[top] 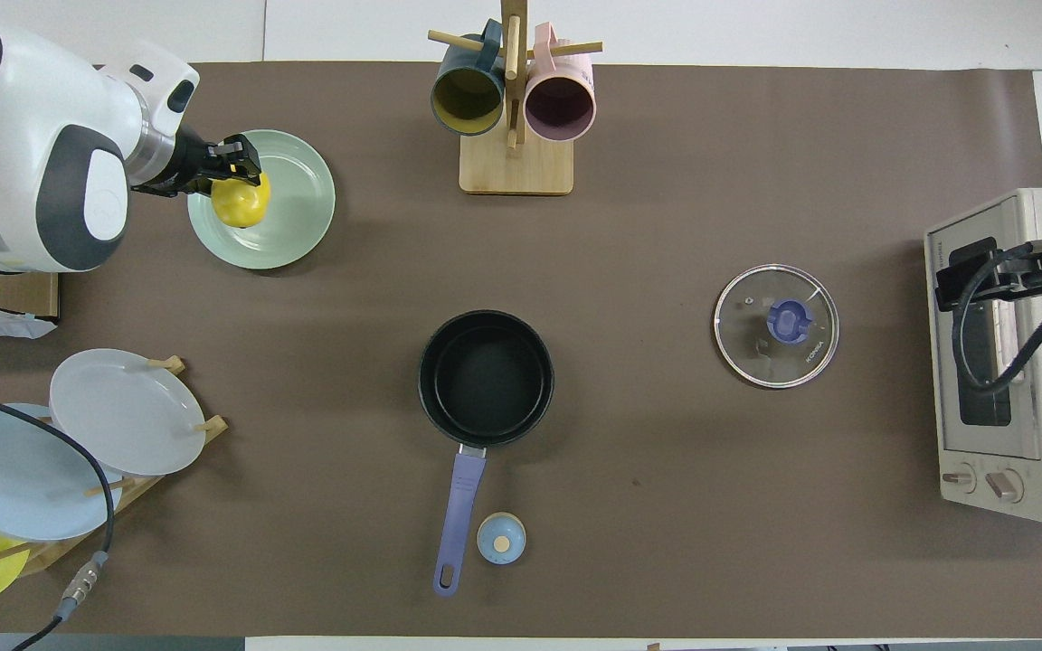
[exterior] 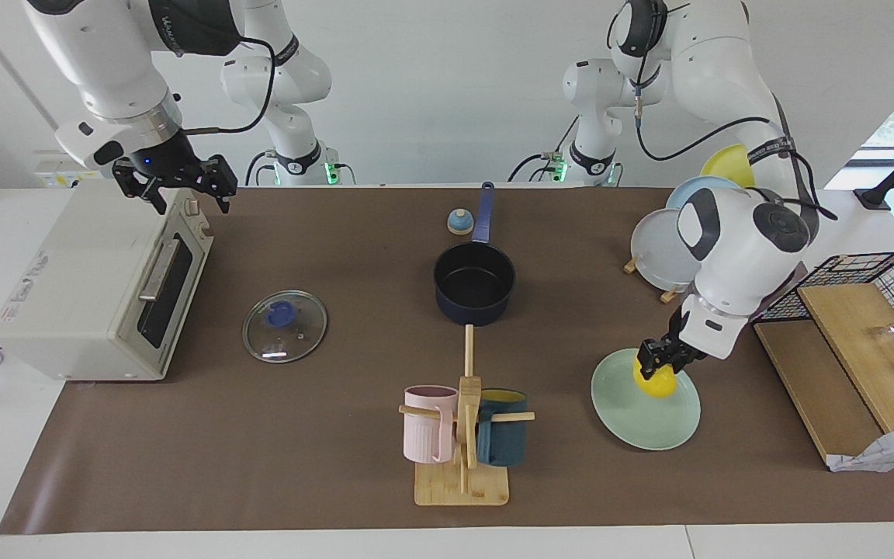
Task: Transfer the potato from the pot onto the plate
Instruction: 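Lower the potato onto the green plate and open the left gripper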
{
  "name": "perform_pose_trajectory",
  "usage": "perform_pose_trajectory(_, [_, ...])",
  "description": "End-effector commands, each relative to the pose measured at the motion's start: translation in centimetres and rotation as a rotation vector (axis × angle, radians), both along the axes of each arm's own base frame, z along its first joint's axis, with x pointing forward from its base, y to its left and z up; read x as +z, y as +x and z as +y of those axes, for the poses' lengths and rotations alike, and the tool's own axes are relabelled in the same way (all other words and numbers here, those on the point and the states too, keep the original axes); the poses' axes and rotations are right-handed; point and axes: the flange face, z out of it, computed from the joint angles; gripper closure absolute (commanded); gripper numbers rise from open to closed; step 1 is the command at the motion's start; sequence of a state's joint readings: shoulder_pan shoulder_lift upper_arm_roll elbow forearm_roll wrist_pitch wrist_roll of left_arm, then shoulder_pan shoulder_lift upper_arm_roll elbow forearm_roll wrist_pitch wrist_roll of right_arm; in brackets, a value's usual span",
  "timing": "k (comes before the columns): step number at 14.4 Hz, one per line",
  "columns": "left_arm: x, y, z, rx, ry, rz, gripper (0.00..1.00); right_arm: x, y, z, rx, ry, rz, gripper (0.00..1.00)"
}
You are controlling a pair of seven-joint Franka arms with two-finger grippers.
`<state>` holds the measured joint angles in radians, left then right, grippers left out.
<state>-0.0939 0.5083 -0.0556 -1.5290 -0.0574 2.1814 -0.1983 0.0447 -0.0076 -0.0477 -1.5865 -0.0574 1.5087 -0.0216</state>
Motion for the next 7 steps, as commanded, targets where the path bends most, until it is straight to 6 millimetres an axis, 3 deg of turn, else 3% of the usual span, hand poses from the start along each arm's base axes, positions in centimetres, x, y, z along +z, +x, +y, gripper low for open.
perform_pose_trajectory(1, [-0.3,1.0,0.4,-0.030,0.026,-0.035,1.00,0.4,-0.1,-0.7,-0.037,0.010,-0.030,0.00])
perform_pose_trajectory(7, [-3.1,-0.4,0.4,-0.054,0.032,-0.016,1.00,0.1,-0.1,-0.8,-0.046,0.010,-0.032,0.00])
